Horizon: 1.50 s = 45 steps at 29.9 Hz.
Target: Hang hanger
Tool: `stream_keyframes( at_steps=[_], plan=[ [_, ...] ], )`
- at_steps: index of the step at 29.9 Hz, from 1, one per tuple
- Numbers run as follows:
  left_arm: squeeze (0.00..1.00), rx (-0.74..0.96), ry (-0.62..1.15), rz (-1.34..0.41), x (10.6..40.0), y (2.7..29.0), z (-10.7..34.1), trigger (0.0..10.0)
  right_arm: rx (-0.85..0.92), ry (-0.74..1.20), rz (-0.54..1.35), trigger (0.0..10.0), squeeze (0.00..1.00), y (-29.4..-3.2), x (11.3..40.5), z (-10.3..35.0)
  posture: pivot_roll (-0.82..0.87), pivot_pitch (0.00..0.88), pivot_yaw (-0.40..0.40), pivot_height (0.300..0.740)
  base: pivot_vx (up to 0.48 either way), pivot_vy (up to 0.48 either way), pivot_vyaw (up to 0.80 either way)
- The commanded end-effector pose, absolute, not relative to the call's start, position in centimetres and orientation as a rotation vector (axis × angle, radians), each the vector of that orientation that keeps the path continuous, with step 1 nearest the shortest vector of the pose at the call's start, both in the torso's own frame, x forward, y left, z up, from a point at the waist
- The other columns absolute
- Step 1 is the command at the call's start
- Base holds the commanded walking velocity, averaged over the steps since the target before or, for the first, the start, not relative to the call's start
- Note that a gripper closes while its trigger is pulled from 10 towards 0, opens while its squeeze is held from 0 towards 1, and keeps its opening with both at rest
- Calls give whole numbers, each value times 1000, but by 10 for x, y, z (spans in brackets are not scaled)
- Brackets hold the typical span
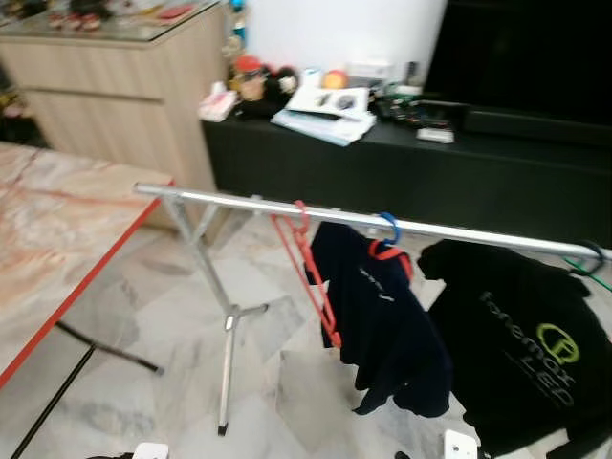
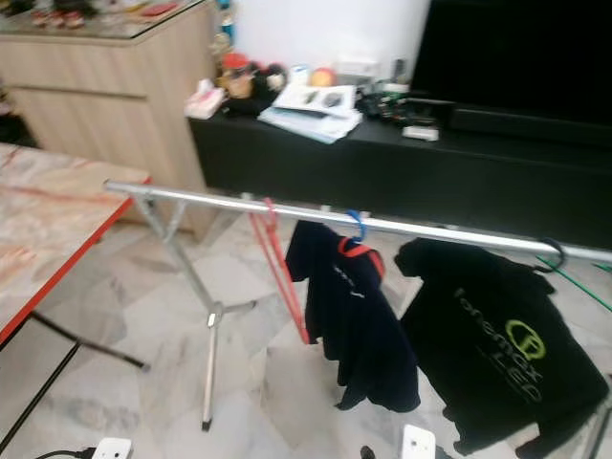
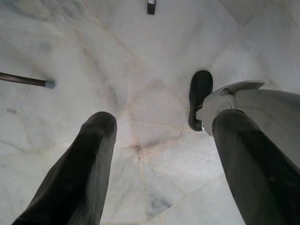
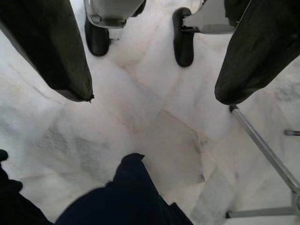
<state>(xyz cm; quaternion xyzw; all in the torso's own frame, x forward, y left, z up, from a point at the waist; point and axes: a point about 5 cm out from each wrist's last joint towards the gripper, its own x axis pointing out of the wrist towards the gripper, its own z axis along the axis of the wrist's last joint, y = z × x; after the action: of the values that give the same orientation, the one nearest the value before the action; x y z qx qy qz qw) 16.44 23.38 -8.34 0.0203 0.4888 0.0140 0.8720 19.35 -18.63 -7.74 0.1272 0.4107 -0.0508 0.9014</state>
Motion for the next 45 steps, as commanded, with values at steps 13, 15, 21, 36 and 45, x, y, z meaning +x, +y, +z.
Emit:
stream_keyframes(
  at_steps=[13, 15, 21, 36, 45],
  plan=[
    [0, 62, 1053, 19, 148, 237, -89, 10000, 305, 608, -95, 10000, 0, -181, 218, -58, -83, 68, -5, 740, 0, 0, 0],
    [0, 61, 1055, 19, 147, 237, -89, 10000, 307, 555, -82, 10000, 0, -173, 231, -49, -83, 67, -8, 740, 0, 0, 0],
    [0, 55, 1059, 20, 145, 234, -91, 10000, 335, 412, -91, 10000, 0, -171, 241, -35, -85, 66, -29, 740, 0, 0, 0],
    [0, 61, 1072, 13, 137, 232, -94, 10000, 269, 34, -9, 10000, 0, -176, 287, 30, -83, 36, -22, 740, 0, 0, 0],
    [0, 74, 1057, 17, 148, 241, -88, 10000, 256, -17, -4, 10000, 0, -168, 293, 43, -84, 40, -8, 740, 0, 0, 0]
  ],
)
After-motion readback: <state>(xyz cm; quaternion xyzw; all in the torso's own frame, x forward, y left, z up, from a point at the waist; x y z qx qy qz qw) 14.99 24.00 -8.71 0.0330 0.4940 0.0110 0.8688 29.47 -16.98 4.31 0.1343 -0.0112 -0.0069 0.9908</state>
